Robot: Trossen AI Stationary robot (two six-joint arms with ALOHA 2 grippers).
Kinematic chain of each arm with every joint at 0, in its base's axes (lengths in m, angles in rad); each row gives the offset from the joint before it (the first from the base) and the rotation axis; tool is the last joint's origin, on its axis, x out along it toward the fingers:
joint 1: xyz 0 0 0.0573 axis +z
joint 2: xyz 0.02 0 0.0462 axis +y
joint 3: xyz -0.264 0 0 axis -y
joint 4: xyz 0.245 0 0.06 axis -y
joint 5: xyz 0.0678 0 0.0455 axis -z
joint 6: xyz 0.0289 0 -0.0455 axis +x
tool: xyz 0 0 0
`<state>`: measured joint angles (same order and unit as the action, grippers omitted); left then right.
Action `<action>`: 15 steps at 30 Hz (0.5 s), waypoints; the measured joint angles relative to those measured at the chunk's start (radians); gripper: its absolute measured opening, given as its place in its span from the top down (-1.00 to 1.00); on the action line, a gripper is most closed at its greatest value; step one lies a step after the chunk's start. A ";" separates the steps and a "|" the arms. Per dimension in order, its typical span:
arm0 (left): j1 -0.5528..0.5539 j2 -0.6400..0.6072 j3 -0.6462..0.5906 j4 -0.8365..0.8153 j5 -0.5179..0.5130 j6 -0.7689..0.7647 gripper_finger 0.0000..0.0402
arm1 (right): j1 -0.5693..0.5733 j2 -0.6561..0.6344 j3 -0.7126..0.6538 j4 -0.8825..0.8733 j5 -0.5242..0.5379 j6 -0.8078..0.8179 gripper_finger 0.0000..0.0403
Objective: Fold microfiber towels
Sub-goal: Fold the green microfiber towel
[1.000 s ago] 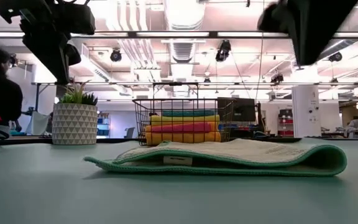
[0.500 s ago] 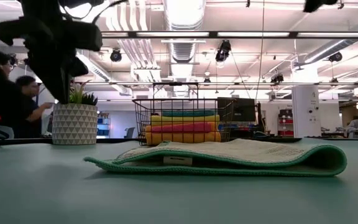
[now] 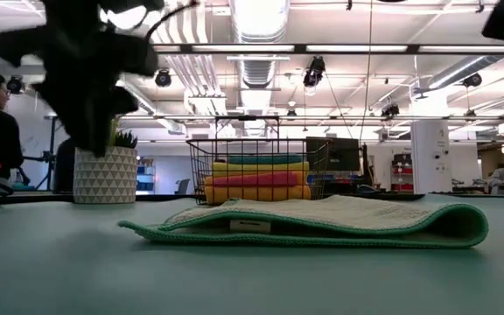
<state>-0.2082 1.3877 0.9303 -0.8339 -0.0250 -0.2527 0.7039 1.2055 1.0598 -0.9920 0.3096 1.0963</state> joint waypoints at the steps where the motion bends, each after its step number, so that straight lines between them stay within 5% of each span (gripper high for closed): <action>1: -0.011 0.003 0.015 0.031 0.000 0.000 0.43 | 0.012 -0.005 -0.023 0.038 0.000 0.003 0.96; 9: -0.139 0.038 0.129 0.233 -0.021 0.050 0.43 | 0.047 0.021 -0.126 0.198 0.004 -0.011 0.96; 15: -0.241 0.130 0.240 0.229 -0.177 0.159 0.43 | 0.040 0.066 -0.112 0.250 0.004 -0.157 0.95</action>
<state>-0.4496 1.5176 1.1701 -0.6054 -0.2018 -0.0937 0.7437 1.2717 0.9476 -0.7416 0.3135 0.9397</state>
